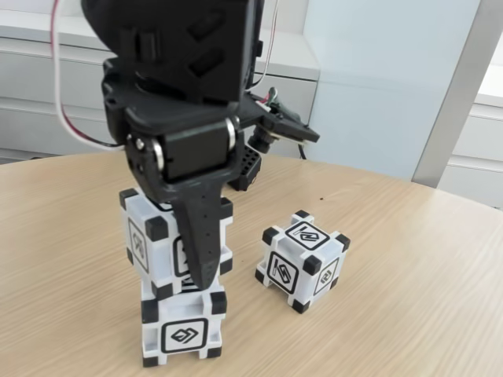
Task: Stack cubes from left to right.
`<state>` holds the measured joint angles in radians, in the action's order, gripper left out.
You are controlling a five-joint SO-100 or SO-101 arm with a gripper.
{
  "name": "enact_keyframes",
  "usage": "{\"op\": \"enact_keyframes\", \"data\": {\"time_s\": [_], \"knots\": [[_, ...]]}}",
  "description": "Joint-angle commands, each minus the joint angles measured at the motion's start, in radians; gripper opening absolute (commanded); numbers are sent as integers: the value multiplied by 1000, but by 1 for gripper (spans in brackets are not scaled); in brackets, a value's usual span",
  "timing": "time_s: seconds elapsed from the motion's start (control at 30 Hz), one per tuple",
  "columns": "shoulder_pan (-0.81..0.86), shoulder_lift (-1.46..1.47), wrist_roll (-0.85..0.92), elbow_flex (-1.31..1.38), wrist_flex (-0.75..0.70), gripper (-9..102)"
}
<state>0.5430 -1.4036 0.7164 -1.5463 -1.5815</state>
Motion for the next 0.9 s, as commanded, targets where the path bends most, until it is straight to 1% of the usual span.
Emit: {"op": "enact_keyframes", "data": {"time_s": [0.0, 0.13, 0.3, 0.63, 0.87], "knots": [[-3, -11, 6, 2, 8, 28], [-3, -11, -2, 3, 8, 34], [-3, -12, -12, 5, -2, 38], [-3, -173, -25, 3, 6, 39], [-2, -198, -25, 3, 8, 39]]}}
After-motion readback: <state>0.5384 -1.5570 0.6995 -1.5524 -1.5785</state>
